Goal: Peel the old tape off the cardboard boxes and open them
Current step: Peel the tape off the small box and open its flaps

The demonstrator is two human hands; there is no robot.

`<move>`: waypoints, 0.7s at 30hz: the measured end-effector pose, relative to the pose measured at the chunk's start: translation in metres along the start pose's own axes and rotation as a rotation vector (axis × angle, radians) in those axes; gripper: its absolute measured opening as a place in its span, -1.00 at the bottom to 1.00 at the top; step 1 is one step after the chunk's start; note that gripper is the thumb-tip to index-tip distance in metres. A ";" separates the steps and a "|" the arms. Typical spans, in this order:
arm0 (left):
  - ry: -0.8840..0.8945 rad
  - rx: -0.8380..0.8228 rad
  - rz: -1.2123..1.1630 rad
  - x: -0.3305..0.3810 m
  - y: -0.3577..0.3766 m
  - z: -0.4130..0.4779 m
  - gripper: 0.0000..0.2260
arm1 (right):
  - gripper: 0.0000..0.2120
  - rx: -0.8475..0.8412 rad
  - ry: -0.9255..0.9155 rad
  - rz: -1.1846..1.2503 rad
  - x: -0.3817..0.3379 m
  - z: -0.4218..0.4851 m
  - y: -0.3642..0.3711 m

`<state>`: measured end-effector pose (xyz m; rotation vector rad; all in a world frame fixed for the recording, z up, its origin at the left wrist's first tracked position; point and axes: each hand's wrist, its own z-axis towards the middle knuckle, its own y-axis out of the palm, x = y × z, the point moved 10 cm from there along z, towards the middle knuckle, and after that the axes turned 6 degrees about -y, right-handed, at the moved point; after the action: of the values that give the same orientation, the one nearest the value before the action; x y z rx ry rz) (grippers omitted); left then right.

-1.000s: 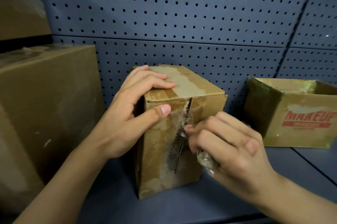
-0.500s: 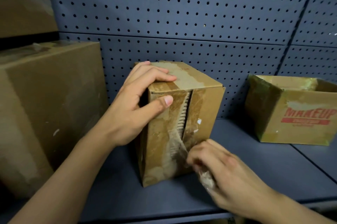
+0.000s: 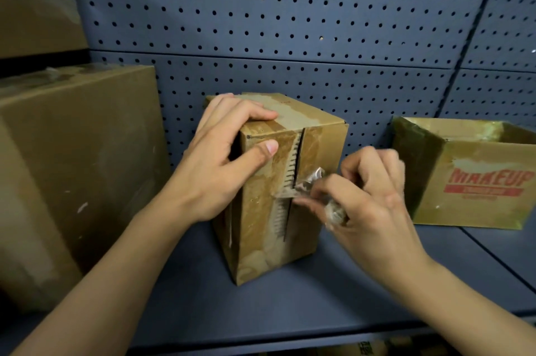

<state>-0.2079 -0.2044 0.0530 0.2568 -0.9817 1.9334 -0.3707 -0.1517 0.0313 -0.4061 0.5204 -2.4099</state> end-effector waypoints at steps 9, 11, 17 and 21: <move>-0.028 0.068 0.015 -0.004 -0.009 0.003 -0.66 | -0.90 -0.110 -0.126 0.270 -0.015 -0.016 0.023; -0.075 0.112 -0.020 -0.014 -0.022 0.006 -0.67 | -0.85 -0.148 -0.095 0.341 -0.010 -0.027 0.022; -0.132 0.150 -0.082 -0.027 -0.040 0.009 -0.65 | -0.78 -0.240 0.219 0.510 0.007 -0.051 0.026; -0.133 0.168 -0.089 -0.025 -0.041 0.009 -0.66 | -0.52 -0.209 0.448 0.634 0.016 -0.052 0.035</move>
<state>-0.1628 -0.2163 0.0673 0.5229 -0.8787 1.9383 -0.3857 -0.1734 -0.0282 0.2072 0.9404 -1.8223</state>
